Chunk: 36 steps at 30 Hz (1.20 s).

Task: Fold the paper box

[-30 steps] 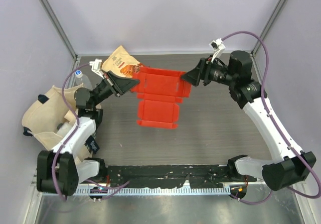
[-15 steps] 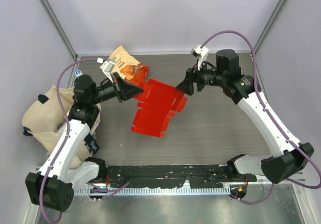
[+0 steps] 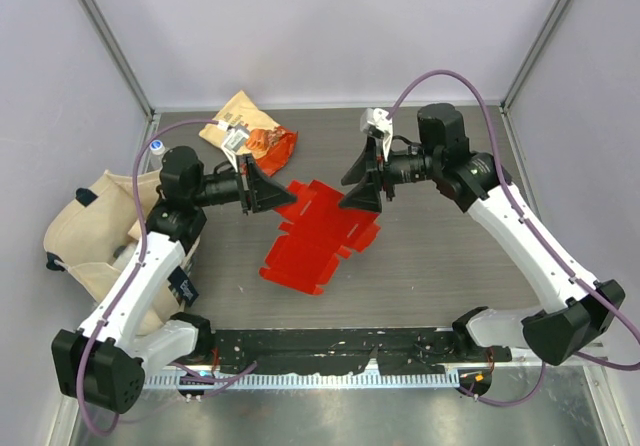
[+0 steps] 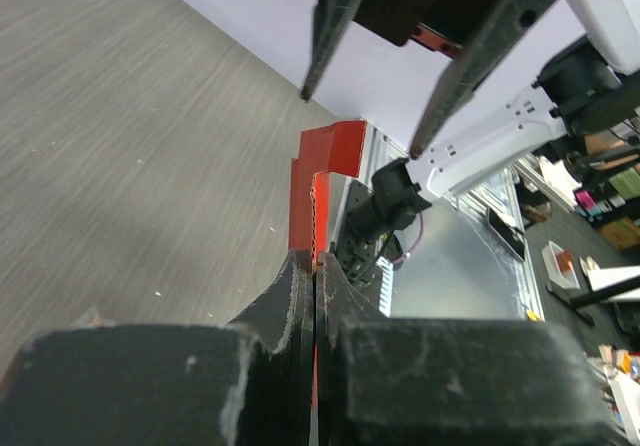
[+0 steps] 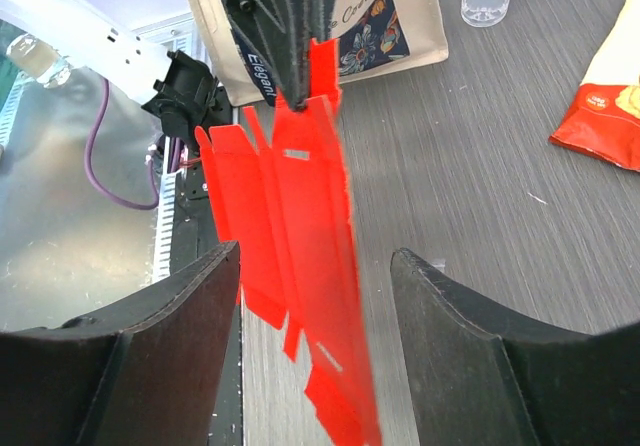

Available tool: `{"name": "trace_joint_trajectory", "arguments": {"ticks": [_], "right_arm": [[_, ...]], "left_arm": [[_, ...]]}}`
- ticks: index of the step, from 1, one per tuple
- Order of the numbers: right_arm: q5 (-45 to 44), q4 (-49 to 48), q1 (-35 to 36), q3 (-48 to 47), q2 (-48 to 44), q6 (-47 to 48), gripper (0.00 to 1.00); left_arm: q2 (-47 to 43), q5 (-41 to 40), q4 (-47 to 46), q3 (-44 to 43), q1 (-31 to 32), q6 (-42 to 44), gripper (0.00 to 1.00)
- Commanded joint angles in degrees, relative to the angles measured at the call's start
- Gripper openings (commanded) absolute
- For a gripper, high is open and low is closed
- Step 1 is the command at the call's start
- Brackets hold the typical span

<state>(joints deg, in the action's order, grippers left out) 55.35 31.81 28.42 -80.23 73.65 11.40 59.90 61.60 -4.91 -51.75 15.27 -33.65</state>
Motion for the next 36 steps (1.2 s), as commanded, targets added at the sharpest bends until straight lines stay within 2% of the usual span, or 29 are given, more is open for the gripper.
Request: {"name": "trace_joint_trajectory", "arguments": {"ticks": [1, 7, 10, 11, 14, 16, 17, 19, 20, 21, 23, 24, 28, 33, 35, 36], "right_arm": [[2.12, -0.70, 0.14, 0.16, 1.49, 1.87, 0.66], [5.29, -0.08, 0.67, 1.39, 2.99, 2.31, 0.58], [5.82, -0.87, 1.02, 1.83, 3.26, 2.31, 0.44], [6.43, -1.22, 1.11, 2.18, 3.34, 2.05, 0.36], [6.61, -6.48, 1.11, 3.49, 2.82, -1.27, 0.26], [5.13, -12.96, 1.11, 4.98, 1.59, -6.55, 0.20], [1.64, -14.40, 1.11, 6.04, 1.15, -7.96, 0.11], [-2.42, -16.08, 1.11, 6.31, 0.45, -11.04, 0.01], [-3.92, -15.99, 1.11, 5.96, 0.36, -11.31, 0.01], [-6.89, -15.64, 1.11, 5.87, 0.36, -12.79, 0.01], [-8.24, -14.50, 1.19, 5.08, 0.36, -13.51, 0.01], [-8.77, -14.24, 1.11, 4.82, 0.27, -13.51, 0.01], [-7.28, -15.02, 1.11, 4.73, -0.52, -14.91, 0.01], [2.72, -14.50, 1.19, 3.59, 0.71, -15.35, 0.01], [5.81, -15.02, 1.46, 3.67, 0.80, -15.53, 0.01], [6.25, -14.94, 1.72, 3.85, 0.54, -15.18, 0.01]], "left_arm": [[0.13, 4.05, -3.53, -2.66, 1.17, -0.98, 0.00], [-0.13, 5.10, -5.19, -2.84, 1.34, -2.03, 0.00], [-0.22, 5.02, -8.53, -2.40, 1.87, -4.49, 0.00], [-0.13, 4.76, -8.45, -2.66, 1.96, -4.76, 0.00], [0.22, 2.66, -5.57, -4.32, 2.05, -4.41, 0.02], [-0.13, -3.90, 1.00, -6.42, 1.96, 0.92, 0.20], [-0.74, -18.04, 12.18, -10.09, 2.05, 3.22, 0.38], [-2.76, -29.90, 18.15, -13.80, 1.96, 4.47, 0.55], [-3.64, -36.31, 22.01, -14.34, 2.05, 3.60, 0.64], [-4.52, -42.73, 21.96, -14.26, 2.05, 2.20, 0.68], [-6.72, -41.75, 19.43, -14.00, 2.05, 1.40, 0.73], [-6.73, -38.52, 18.45, -14.00, 2.31, 0.87, 0.74], [-0.60, -28.48, 21.33, -21.44, 4.15, 0.51, 0.74], [5.22, -25.93, 29.33, -27.52, 4.86, 6.57, 0.76], [8.11, -19.61, 28.91, -29.37, 4.77, 6.23, 0.71], [8.82, -18.03, 28.29, -29.72, 4.86, 5.62, 0.64]]}}
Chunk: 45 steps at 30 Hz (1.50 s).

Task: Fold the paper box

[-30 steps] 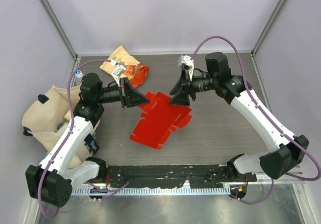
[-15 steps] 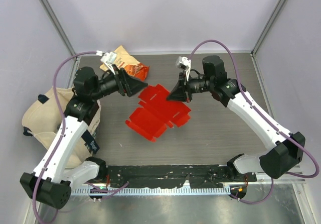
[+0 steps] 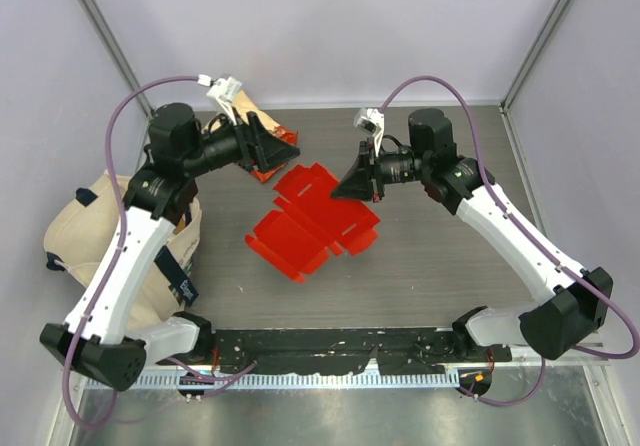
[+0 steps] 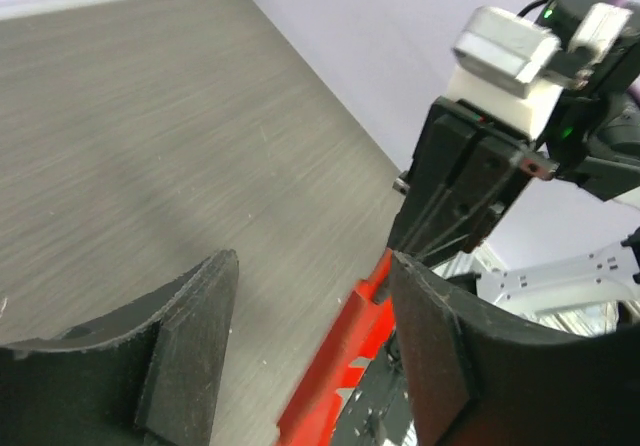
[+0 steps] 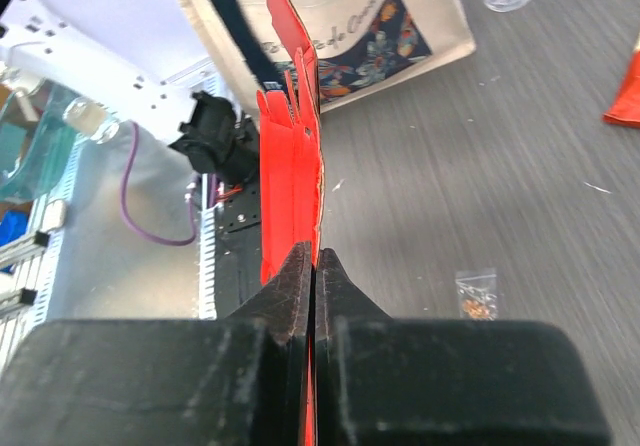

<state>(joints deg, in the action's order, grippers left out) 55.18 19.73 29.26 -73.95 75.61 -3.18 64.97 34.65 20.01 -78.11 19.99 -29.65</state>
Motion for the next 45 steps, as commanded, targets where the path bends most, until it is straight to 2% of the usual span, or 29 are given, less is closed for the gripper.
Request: {"name": "trace_joint_trajectory", "arguments": {"ticks": [1, 2, 3, 7, 10, 15, 23, 28, 29, 30, 31, 33, 34, 35, 39, 41, 45], "right_arm": [[6.96, -3.02, 1.06, -2.16, -1.52, -0.43, 0.00], [7.40, -3.20, 1.24, -1.90, -1.78, -0.25, 0.01], [7.75, -3.29, 1.42, -1.72, -1.96, 0.01, 0.01], [7.31, -4.34, 1.94, -0.84, -3.19, -0.16, 0.01], [7.05, -4.17, 1.86, -0.93, -3.45, -0.07, 0.01], [6.78, -4.96, 1.86, -0.84, -3.98, -0.42, 0.01], [7.93, -6.45, 1.86, -0.84, -4.16, -1.83, 0.01], [7.05, -6.89, 1.86, -0.49, -4.77, -2.18, 0.01], [6.61, -7.59, 1.86, -0.23, -4.95, -2.53, 0.01], [6.00, -7.77, 1.86, -0.05, -5.12, -2.97, 0.01], [5.39, -7.77, 1.86, 0.04, -5.21, -2.89, 0.01], [3.28, -7.95, 1.86, 0.30, -5.39, -2.88, 0.01], [2.40, -8.21, 1.86, 0.39, -5.39, -2.88, 0.01], [1.00, -8.39, 1.86, 0.48, -5.39, -2.88, 0.01], [-0.15, -8.39, 1.77, -0.57, -4.16, -4.11, 0.01], [-1.82, -8.04, 1.77, -0.75, -4.16, -4.64, 0.01], [-8.74, -8.38, 1.77, 0.91, -6.96, -3.85, 0.01]], "left_arm": [[4.20, 9.46, 2.50, -3.80, 0.14, 1.44, 0.43], [4.37, 9.81, 1.71, -3.63, 0.14, 1.18, 0.38], [4.38, 9.99, 0.74, -3.28, 0.14, 0.74, 0.38], [5.25, 14.46, -1.72, -2.23, 0.14, -0.14, 0.50], [6.13, 19.04, -2.61, -1.44, 0.93, -0.94, 0.51], [4.82, 20.01, -1.20, -0.47, 4.44, 3.19, 0.51], [6.04, 20.10, -1.73, -0.55, 8.48, 3.98, 0.48], [6.75, 18.00, -0.85, -1.43, 9.37, 4.95, 0.35], [6.49, 17.56, -0.68, -1.44, 9.37, 5.21, 0.31], [6.31, 16.68, -0.33, -1.52, 9.37, 5.48, 0.19], [6.05, 15.63, 0.20, -1.70, 9.37, 5.91, 0.13], [4.82, 12.12, 2.47, -2.49, 9.37, 7.75, 0.05], [4.29, 10.62, 3.10, -2.84, 9.37, 8.11, 0.05], [3.77, 7.22, 3.37, -2.84, 9.28, 8.20, 0.06], [-1.14, -1.75, 3.37, -1.70, 7.27, 6.28, 0.61], [-3.17, -3.80, 2.06, 0.74, 3.07, 3.12, 0.70], [-6.17, -3.64, 2.31, 5.15, -5.12, -1.37, 0.73]]}}
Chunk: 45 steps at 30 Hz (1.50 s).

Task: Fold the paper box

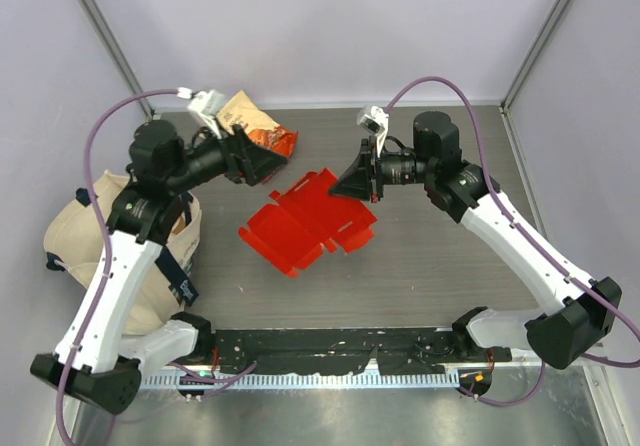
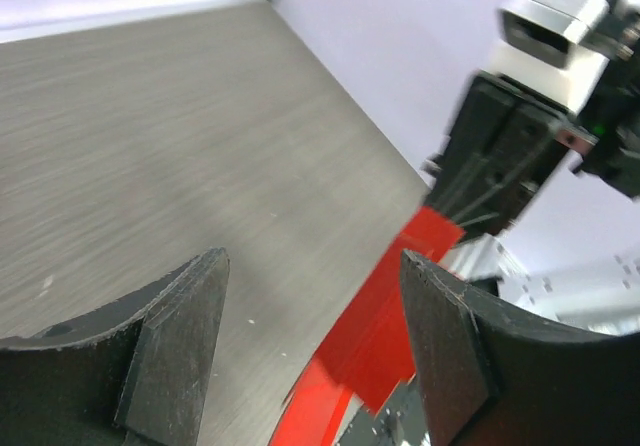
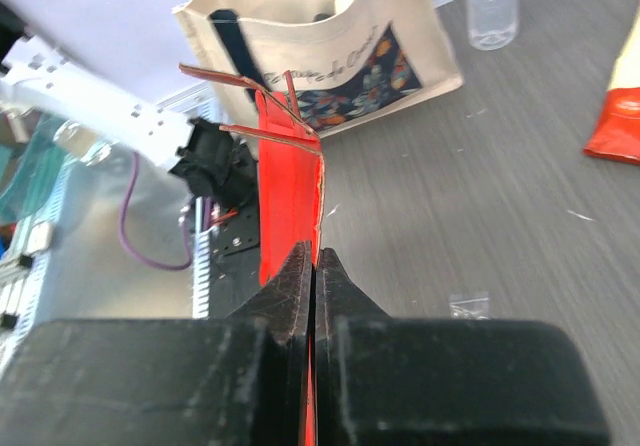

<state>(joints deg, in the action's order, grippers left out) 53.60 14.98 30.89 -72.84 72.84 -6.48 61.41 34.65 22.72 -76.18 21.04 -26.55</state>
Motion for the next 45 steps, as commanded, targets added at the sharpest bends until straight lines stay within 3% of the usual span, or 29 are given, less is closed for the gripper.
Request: {"name": "trace_joint_trajectory", "arguments": {"ticks": [1, 12, 17, 24, 31, 34, 35, 39, 41, 45], "right_arm": [[-7.89, -3.91, 0.13, 0.24, -4.89, -0.29, 0.01], [-8.52, -3.91, 0.04, -1.52, -6.04, -0.99, 0.06], [-9.48, -4.26, 0.04, -1.78, -5.96, -1.78, 0.01], [-9.04, -1.45, -0.22, -4.07, -2.79, -2.83, 0.01], [-7.30, -2.41, -0.92, -5.56, -0.77, -6.26, 0.01], [-5.88, -4.16, -1.10, -5.47, -0.07, -8.37, 0.01], [-5.88, -4.43, -1.10, -5.30, 0.02, -9.07, 0.01], [-5.09, -4.70, -2.06, -5.91, 1.25, -10.22, 0.01], [-4.04, -4.44, -2.07, -5.82, 1.43, -10.13, 0.01], [-5.35, -1.72, -2.07, -6.26, 2.04, -8.64, 0.01]], "left_arm": [[-2.43, -2.06, -0.14, 3.93, -8.53, -5.26, 0.73], [0.03, 7.78, -5.75, 10.70, -10.67, -8.69, 0.69], [0.56, 19.55, -14.62, 12.90, -10.58, -12.47, 0.64], [-1.55, 21.51, -16.48, 15.27, -10.67, -12.83, 0.55], [-1.82, 21.33, -10.86, 15.88, -10.14, -9.40, 0.48], [-2.17, 20.63, -10.94, 16.59, -9.09, -9.23, 0.36], [-2.34, 20.63, -10.94, 16.68, -8.91, -8.97, 0.28], [-2.52, 20.72, -10.50, 16.94, -8.91, -8.44, 0.14], [-2.70, 20.28, -10.68, 17.03, -8.91, -8.52, 0.01], [-3.83, 15.46, -8.58, 15.63, -8.91, -6.25, 0.00]]}}
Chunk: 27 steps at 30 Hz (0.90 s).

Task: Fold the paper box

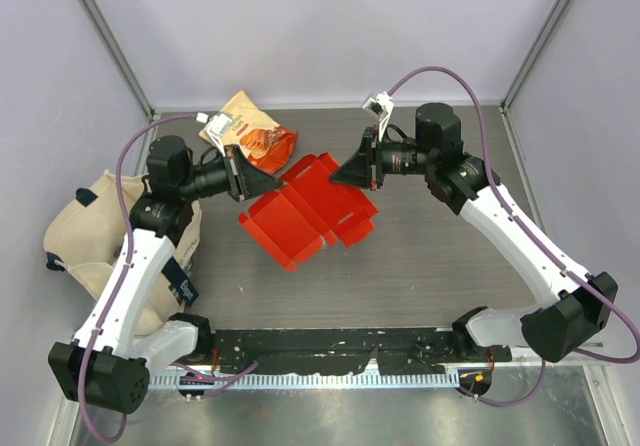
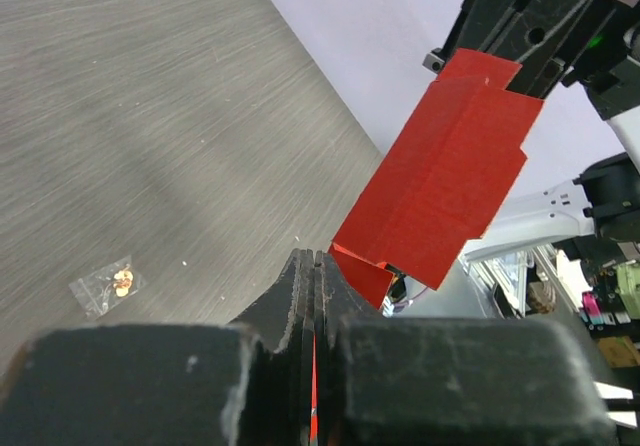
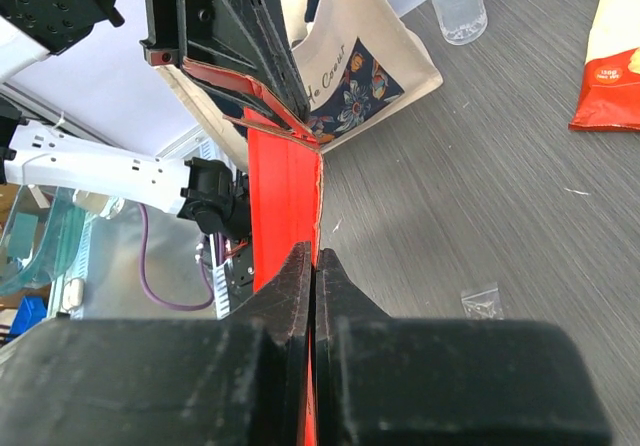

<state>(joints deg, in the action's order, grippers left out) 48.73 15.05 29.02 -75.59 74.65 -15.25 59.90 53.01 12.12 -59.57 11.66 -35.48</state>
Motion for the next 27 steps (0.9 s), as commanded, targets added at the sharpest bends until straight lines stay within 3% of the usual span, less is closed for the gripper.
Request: {"name": "trace_joint_trajectory", "arguments": {"ticks": [1, 3, 4, 5, 8, 15, 19, 21, 27], "right_arm": [[-1.26, 0.31, -0.19, -3.77, 0.84, 1.09, 0.01], [-2.32, 2.17, -0.19, -4.74, 1.72, 1.62, 0.01], [-2.85, 3.74, -0.10, -5.00, 2.07, 1.80, 0.01], [-3.46, 4.37, -0.19, -5.53, 2.95, 1.71, 0.01], [-6.36, 8.23, -0.19, -6.15, 4.97, 2.76, 0.01], [-2.07, 10.00, -0.10, -5.09, 6.47, 3.91, 0.01], [3.12, 11.75, 0.08, -5.88, 7.00, 5.48, 0.00], [2.16, 15.60, 0.34, -6.76, 7.35, 8.37, 0.01], [-6.01, 24.93, 4.55, -9.75, 9.90, 14.89, 0.01]], "left_arm": [[-2.85, -4.74, 3.77, -1.33, 0.47, 3.48, 0.07], [-5.65, -11.05, 5.28, -1.86, 0.56, 5.24, 0.25], [-6.89, -12.74, 5.63, -1.78, 0.64, 6.64, 0.43], [-8.03, -14.67, 5.63, -1.52, 0.64, 7.27, 0.52], [-11.11, -18.91, 4.50, 0.06, 0.82, 7.80, 0.68], [-12.18, -16.99, -2.53, 4.46, 3.01, 5.60, 0.73], [-9.19, -20.13, 1.14, 1.31, 9.86, 10.86, 0.73], [-7.78, -25.75, 3.86, -0.89, 12.59, 13.07, 0.73], [-6.11, -28.22, 3.79, -0.99, 14.00, 12.36, 0.70]]}}
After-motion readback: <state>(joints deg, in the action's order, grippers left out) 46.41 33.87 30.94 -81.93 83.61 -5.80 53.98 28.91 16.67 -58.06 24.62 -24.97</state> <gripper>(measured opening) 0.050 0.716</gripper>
